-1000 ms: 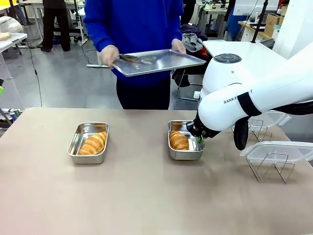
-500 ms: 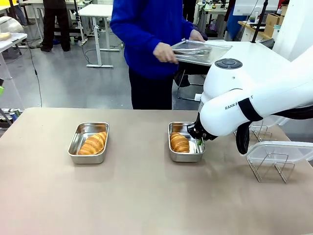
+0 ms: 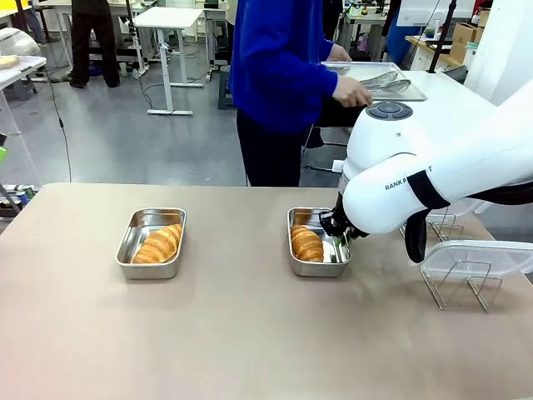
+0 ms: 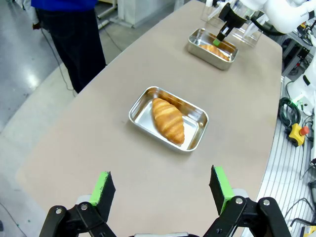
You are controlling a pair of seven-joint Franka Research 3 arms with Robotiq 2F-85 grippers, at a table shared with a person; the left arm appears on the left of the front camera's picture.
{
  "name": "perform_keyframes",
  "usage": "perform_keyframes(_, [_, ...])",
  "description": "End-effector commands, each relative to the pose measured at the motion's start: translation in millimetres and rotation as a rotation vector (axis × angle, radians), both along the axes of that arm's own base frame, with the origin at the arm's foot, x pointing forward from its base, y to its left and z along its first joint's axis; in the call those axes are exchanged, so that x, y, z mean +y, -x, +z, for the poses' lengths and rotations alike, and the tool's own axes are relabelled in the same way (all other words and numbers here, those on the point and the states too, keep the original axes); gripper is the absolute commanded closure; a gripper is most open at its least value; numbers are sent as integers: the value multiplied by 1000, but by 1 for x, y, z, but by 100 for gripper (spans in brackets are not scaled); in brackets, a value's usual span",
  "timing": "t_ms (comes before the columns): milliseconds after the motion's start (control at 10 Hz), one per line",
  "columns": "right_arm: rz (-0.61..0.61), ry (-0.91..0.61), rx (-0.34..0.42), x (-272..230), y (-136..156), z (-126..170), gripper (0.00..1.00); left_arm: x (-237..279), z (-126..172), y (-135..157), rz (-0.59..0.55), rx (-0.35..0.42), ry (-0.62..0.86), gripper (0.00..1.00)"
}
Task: Place the bread in airtight containers.
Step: Once an object is inside an Airtight Container , place the container in the center of the table.
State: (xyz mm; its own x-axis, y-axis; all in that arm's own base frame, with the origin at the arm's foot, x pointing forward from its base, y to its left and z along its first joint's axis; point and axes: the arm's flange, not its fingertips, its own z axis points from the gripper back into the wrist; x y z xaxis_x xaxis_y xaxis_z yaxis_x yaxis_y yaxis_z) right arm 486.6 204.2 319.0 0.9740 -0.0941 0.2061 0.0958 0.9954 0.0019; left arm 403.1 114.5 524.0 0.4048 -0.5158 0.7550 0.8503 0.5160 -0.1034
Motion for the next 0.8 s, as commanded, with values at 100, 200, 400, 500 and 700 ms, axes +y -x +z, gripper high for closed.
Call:
perform_keyframes(100, [1,-18,-83,-2,2,38,0,1,1,0,-14,1,-12,0])
perform_keyframes(200, [33,-55,-129,-9,1,63,0,1,1,0,-14,1,-12,0])
perform_keyframes(400, [167,-149,-241,-31,-3,122,0,1,1,0,-14,1,-12,0])
perform_keyframes(500, [289,-177,-286,-46,-2,147,0,1,1,0,-14,1,-12,0])
perform_keyframes(700, [515,-334,-334,-80,-2,183,0,1,1,0,-14,1,-12,0])
